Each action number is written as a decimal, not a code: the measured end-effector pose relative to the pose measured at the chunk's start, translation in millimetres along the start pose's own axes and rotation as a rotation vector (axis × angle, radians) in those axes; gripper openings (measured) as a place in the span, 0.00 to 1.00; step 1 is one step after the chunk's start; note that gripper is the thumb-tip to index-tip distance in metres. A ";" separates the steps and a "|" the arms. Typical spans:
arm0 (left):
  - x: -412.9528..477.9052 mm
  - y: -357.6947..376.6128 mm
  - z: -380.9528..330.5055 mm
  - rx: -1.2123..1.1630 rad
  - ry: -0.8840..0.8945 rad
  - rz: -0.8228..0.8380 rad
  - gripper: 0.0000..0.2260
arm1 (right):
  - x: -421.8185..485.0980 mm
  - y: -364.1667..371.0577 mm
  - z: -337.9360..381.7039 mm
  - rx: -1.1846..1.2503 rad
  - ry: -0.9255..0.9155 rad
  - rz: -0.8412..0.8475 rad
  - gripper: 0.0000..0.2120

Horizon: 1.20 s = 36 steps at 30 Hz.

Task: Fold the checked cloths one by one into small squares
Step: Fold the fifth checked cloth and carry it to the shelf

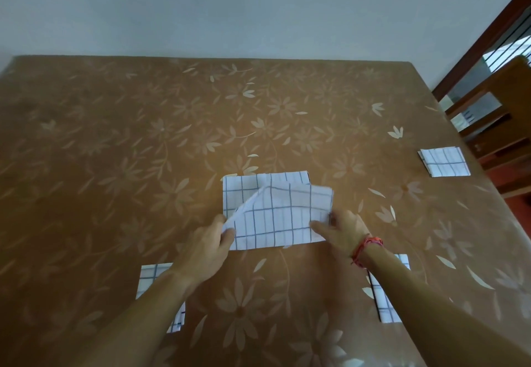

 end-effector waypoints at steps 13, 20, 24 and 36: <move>20.1 9.8 18.1 -0.111 -0.074 -0.020 0.30 | 35.1 3.8 0.3 0.044 0.047 -0.113 0.09; 26.6 12.5 25.1 0.088 -0.069 -0.084 0.24 | 41.3 4.2 -6.0 0.043 0.100 -0.150 0.11; 21.2 12.6 20.5 0.145 -0.065 -0.114 0.21 | 35.7 -0.7 -0.7 0.024 0.106 -0.192 0.20; -31.3 74.3 -54.7 0.580 0.262 -0.116 0.21 | -26.7 75.0 63.2 -0.492 -0.223 -0.216 0.24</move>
Point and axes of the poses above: each hand's wrist, its own x-axis towards the middle knuckle, its own y-axis out of the palm, z = x × y, the point moved 10 cm from there along x, towards the middle knuckle, and after that the axes turned 14 degrees about z, right-handed, at the moved point
